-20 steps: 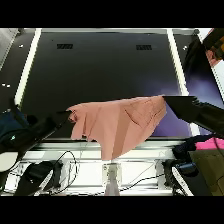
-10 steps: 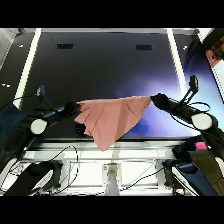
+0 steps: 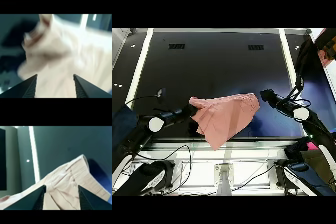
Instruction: Fold the clothes and pants, and hang the long-sleeved shirts on hangers.
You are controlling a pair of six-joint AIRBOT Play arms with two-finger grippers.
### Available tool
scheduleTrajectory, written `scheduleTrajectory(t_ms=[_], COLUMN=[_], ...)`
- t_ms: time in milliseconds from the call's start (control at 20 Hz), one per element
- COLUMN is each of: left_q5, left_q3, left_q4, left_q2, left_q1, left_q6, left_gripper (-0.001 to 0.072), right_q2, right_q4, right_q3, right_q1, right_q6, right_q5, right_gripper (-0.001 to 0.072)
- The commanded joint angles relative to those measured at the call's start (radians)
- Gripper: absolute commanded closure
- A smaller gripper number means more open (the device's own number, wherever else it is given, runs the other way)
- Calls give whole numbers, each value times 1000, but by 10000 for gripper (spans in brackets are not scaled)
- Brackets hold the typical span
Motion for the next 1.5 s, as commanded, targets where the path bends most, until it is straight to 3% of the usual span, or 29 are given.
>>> scheduleTrajectory(t_ms=[0,100,250,300,350,450,600,800,950,1000,1050,1200,1350,1450], left_q5=[-195,-203,-202,-201,-201,-193,-110,74,82,95,119,221,269,266], left_q3=[-2,-7,-39,-60,-88,-143,-194,-199,-199,-199,-198,-198,-193,-172], left_q4=[-27,-27,-26,-18,-16,-23,-123,-124,-138,-162,-204,-325,-335,-334], left_q2=[34,34,34,34,34,34,34,3,-93,-123,-142,-146,-146,-135], left_q1=[-114,-222,-355,-386,-405,-420,-430,-439,-440,-440,-442,-463,-468,-468], left_q6=[34,25,-58,-95,-156,-243,-237,-237,-237,-237,-229,-105,-97,-94], left_gripper=[176,173,173,121,23,-13,-13,-11,-9,24,116,182,526,663], right_q2=[-5,-5,-5,-5,-5,-5,-5,-5,-5,-5,-5,-5,-5,-5], right_q4=[-16,-16,-18,-18,-18,-18,-18,-18,-17,-17,-17,-17,-17,-18], right_q3=[31,48,59,59,59,59,59,59,59,59,59,59,59,59], right_q1=[0,0,0,0,0,0,0,0,0,0,0,0,0,0], right_q6=[-2,-2,-1,-1,-1,-1,-1,-1,-1,-1,-1,-1,-1,-1], right_q5=[-11,-9,-3,-1,2,1,2,6,8,9,10,9,9,9], right_gripper=[243,243,243,243,243,243,243,243,243,243,243,243,243,243])
